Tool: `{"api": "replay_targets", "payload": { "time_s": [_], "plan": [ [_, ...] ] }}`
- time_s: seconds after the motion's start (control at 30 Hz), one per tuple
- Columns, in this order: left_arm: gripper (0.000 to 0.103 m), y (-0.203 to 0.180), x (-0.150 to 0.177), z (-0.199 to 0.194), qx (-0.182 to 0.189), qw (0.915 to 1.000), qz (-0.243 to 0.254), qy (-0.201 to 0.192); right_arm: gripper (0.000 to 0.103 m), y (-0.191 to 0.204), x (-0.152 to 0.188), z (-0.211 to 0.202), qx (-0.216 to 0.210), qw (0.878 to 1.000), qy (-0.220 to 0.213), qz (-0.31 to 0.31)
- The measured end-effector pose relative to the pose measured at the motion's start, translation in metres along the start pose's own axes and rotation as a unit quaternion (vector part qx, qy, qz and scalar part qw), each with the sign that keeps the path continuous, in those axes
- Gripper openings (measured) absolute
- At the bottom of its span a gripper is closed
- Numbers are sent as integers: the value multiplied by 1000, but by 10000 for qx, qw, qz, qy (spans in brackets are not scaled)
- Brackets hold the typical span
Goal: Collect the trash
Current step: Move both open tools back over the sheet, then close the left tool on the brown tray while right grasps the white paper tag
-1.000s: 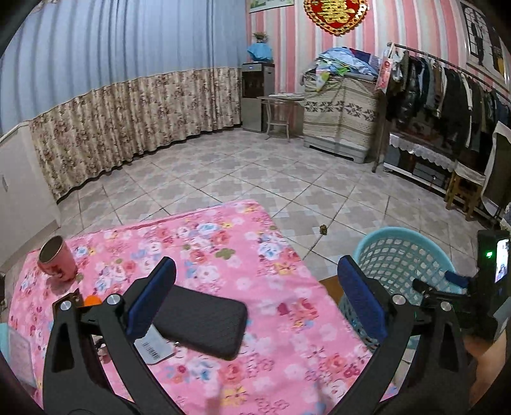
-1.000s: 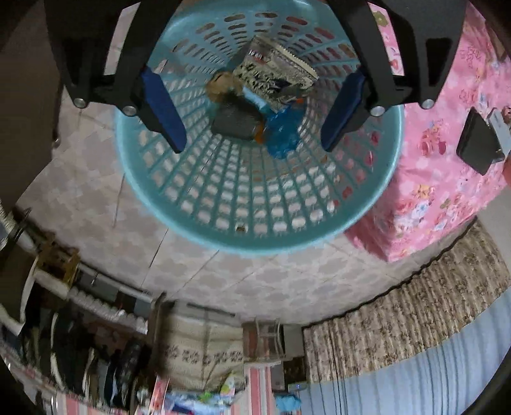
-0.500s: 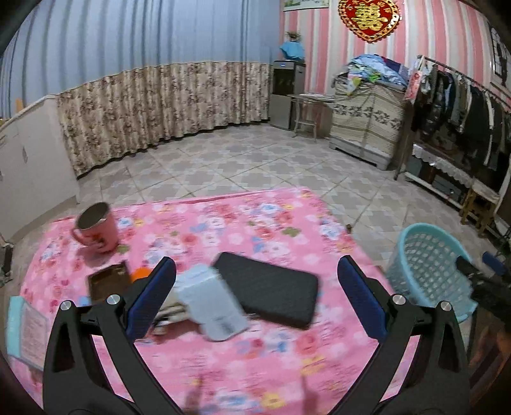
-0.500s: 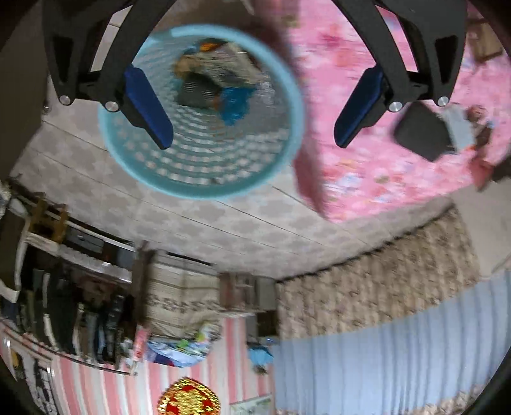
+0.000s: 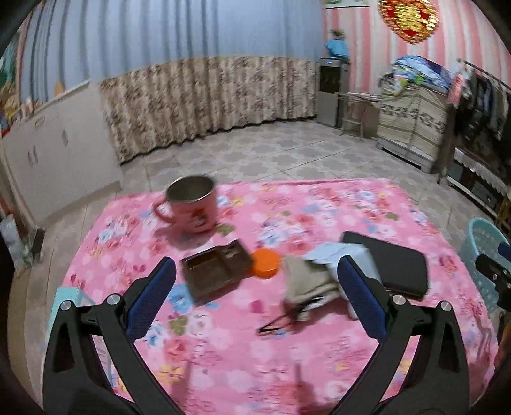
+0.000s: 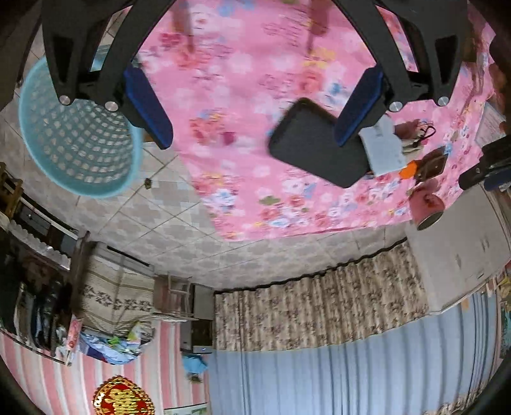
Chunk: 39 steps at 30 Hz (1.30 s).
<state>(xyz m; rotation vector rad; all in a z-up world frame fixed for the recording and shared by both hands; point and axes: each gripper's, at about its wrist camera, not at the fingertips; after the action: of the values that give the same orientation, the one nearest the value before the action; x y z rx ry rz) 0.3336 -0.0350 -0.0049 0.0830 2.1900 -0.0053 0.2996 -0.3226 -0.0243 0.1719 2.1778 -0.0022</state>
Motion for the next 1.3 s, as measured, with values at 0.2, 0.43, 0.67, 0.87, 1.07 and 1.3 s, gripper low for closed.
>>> {"api": "replay_targets", "payload": {
  "time_s": [0.2,0.43,0.67,0.87,1.07,1.3],
  "plan": [
    [98,38,7,22,-236,9993,-78,278,99,32,-1,18,-208,9995,150,-203],
    [98,59,16,47,-124,9984,-206,515,99,72,3,32,-163,9954,277,-900],
    [96,50,25,77,85,9963,-30,854,99,67,-3,42,-148,9966,322,-739],
    [80,44,24,91,330,9949,14,951,99,61,-3,54,-348,9972,547,-373],
    [62,25,25,99,387,9926,449,1058,99,61,-2,61,-410,9970,609,-245],
    [27,29,30,110,548,9896,465,1250,99,64,-1,63,-507,9962,665,-232]
  ]
}}
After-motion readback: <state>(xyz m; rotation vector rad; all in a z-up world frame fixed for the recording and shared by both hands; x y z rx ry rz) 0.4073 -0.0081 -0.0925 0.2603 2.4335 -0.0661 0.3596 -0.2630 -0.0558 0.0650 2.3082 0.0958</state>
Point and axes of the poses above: each gripper's, at about its wrist camera, not at the fingertips, and z roughly the way its jaws point, y to its left, x to its underside, and after that the axes turned 2 degrees about -y, right-handed
